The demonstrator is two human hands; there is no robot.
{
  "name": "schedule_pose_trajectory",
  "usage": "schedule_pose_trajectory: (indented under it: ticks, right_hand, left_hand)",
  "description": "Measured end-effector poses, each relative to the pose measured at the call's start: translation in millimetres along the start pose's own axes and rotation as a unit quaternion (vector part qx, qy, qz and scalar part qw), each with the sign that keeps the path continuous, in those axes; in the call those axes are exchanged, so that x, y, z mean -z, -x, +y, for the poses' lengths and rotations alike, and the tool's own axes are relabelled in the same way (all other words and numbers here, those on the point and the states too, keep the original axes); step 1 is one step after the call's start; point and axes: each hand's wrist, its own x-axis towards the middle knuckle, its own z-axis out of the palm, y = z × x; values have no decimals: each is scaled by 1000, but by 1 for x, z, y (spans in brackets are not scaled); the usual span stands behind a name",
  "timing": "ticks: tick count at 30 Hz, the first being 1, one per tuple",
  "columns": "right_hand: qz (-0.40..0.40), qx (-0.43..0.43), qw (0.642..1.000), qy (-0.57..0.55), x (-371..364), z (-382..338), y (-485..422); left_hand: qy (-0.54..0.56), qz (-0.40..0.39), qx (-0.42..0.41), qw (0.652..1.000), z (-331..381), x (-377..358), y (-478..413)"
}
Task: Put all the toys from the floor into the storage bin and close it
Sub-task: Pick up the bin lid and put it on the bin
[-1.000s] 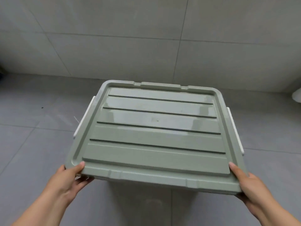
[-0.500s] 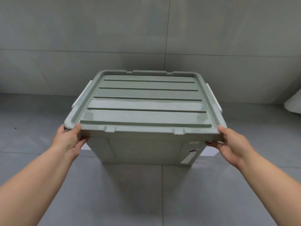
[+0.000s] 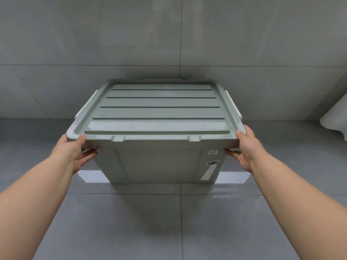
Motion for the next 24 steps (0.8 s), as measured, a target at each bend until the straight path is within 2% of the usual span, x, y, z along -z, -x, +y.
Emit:
schedule_pose_trajectory:
  ticks: [10,24]
  right_hand:
    - [2,19,1000,24,-4,3,-16]
    - [19,47,997,59,-21,0,-53]
  left_hand:
    - [-108,2,4,994,0,-6,-20]
    - [-78,-1,-46,996,-1,-19,-70]
